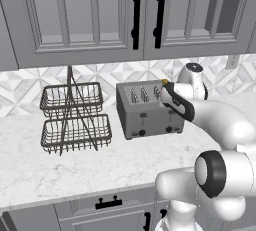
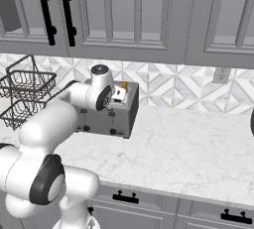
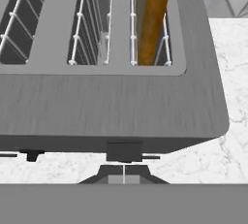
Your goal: Start the toaster. Once the lever pops up, take the bread to the plate on the dining counter.
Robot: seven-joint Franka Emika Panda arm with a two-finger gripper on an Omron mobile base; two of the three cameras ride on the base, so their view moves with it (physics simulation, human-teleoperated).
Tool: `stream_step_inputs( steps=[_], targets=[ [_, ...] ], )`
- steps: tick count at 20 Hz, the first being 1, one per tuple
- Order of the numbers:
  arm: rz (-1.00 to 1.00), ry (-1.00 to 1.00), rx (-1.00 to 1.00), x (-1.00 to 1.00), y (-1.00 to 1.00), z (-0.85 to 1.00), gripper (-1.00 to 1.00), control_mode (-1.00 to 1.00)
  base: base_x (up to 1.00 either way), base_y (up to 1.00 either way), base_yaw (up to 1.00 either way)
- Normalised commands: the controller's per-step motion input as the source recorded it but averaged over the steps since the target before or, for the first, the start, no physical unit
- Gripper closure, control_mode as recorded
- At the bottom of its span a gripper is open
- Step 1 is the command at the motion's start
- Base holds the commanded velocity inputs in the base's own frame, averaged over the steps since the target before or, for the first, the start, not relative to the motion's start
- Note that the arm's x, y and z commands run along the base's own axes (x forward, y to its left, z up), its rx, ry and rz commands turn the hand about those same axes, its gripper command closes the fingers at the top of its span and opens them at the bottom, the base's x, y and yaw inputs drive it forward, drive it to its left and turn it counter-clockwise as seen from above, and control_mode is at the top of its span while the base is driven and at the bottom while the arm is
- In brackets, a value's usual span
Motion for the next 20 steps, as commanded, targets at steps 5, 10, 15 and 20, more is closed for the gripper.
stream_step_inputs(
  steps=[5,10,15,20],
  targets=[
    [0.0,0.0,0.0,0.06,0.0,-0.36,1.0,-1.0,0.0,0.0,0.0],
    [0.0,0.0,0.0,0.07,0.0,-0.24,1.0,-1.0,0.0,0.0,0.0],
    [0.0,0.0,0.0,0.12,0.0,0.0,1.0,-1.0,0.0,0.0,0.0],
    [0.0,-0.01,0.0,0.1,0.0,0.17,1.0,-1.0,0.0,0.0,0.0]
  ],
)
